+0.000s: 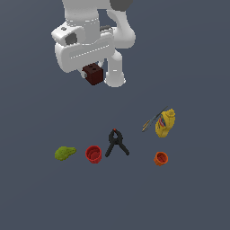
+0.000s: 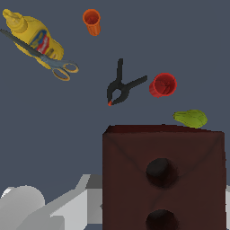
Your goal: Pick up a designated object from a clutter of objects.
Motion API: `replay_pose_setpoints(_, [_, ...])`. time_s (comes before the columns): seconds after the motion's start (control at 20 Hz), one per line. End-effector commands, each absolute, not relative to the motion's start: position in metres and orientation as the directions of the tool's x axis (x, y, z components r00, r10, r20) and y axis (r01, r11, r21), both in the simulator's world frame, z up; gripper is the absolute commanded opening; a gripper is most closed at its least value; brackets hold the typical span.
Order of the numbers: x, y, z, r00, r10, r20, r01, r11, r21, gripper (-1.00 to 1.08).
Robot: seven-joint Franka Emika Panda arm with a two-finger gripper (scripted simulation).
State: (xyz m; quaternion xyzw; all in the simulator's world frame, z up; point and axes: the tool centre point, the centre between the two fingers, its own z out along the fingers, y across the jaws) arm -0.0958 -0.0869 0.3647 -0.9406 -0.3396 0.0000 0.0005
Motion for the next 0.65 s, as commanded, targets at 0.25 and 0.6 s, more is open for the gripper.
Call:
replay_pose_setpoints(0.25, [-0.092, -0.096, 0.4, 0.769, 0.639, 0.0, 0.639, -0.769, 0.0, -1.0])
replay_pose_setpoints(0.6, [-0.09, -0.098, 0.407, 0.769, 0.639, 0.0, 0.639, -0.769, 0.0, -1.0])
